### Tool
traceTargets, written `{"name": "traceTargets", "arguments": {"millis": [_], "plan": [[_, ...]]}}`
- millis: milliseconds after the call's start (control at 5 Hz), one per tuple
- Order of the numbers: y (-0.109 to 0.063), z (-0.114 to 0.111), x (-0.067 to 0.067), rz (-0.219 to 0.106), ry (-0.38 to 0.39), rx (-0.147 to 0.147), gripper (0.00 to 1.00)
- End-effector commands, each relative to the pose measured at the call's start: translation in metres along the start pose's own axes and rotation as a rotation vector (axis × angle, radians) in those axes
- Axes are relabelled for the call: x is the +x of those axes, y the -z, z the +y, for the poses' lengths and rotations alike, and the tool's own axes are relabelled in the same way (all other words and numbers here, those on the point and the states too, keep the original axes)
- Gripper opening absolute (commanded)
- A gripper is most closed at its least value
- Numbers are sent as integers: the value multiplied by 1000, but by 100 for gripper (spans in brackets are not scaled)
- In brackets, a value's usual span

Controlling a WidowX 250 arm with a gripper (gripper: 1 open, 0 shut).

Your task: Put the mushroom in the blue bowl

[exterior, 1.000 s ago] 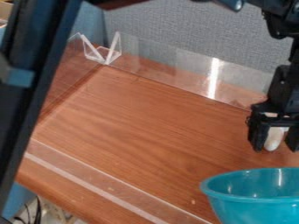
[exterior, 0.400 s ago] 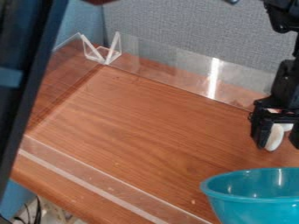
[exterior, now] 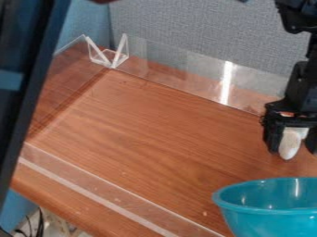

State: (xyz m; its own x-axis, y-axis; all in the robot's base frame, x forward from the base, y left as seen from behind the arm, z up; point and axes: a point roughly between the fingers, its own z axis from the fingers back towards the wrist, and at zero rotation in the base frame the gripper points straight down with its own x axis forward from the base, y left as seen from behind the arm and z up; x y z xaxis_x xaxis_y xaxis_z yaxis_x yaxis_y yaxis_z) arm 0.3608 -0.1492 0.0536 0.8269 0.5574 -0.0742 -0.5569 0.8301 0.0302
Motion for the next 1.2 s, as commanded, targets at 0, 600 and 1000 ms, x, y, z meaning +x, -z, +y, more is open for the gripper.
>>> {"name": "traceTargets", "arguments": {"millis": [0,600,1000], "plan": [[-24,2,7,-39,-59,-53,100],[-12,24,9,-43,-94,-60,100],[-23,32,18,-49,-92,-61,0]]}}
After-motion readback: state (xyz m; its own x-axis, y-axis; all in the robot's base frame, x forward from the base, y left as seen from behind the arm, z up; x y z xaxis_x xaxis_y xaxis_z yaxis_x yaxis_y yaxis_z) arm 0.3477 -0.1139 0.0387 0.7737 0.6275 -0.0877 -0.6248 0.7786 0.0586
